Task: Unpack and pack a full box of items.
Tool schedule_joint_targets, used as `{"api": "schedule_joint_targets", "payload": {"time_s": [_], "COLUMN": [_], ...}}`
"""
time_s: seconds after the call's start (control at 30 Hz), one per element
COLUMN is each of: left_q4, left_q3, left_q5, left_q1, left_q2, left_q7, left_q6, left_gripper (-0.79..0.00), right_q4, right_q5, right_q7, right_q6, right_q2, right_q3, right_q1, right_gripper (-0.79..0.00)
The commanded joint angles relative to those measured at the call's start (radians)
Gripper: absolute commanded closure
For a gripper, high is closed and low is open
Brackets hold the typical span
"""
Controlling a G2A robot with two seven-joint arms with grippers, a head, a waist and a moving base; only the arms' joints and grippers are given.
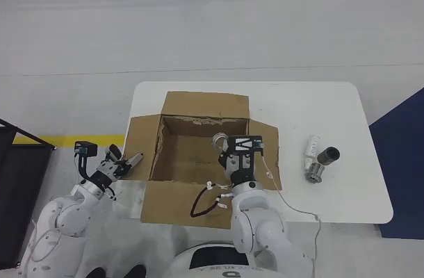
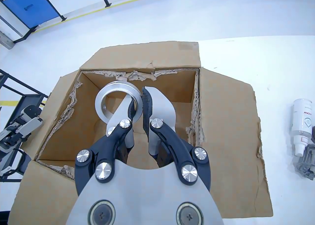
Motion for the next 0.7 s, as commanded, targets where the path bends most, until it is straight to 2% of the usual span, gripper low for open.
{"api": "schedule_joint_targets", "payload": {"time_s": [0.0,0.1,0.23,0.37,0.43,0.57,0.67], "left_q4": [0.0,0.0,0.0,0.0,0.0,0.0,0.0], "left_q3": [0.0,0.0,0.0,0.0,0.0,0.0,0.0], "left_q5": [0.0,0.0,0.0,0.0,0.0,0.0,0.0], "left_q1": [0.0,0.0,0.0,0.0,0.0,0.0,0.0], "left_q2": [0.0,0.0,0.0,0.0,0.0,0.0,0.0], "left_q7": [0.0,0.0,0.0,0.0,0.0,0.0,0.0], "left_q6": [0.0,0.0,0.0,0.0,0.0,0.0,0.0], "left_gripper": [-0.785,-0.785,-0.785,-0.785,-0.785,-0.785,-0.785], "right_q4": [-0.001,-0.072,-0.208,-0.208,-0.208,-0.174,-0.117], "right_q5": [0.003,0.101,0.199,0.465,0.62,0.834,0.943], "right_q7": [-0.003,-0.057,-0.165,-0.401,-0.467,-0.453,-0.446], "right_q6": [-0.002,0.008,0.068,0.103,0.118,0.189,0.233], "right_q2": [0.0,0.005,0.022,0.02,0.015,0.006,-0.002], "right_q3": [0.002,0.064,0.253,0.475,0.592,0.803,0.88], "right_q1": [0.0,-0.06,-0.257,-0.404,-0.47,-0.543,-0.545], "right_gripper": [0.0,0.0,0.0,0.0,0.0,0.0,0.0]}}
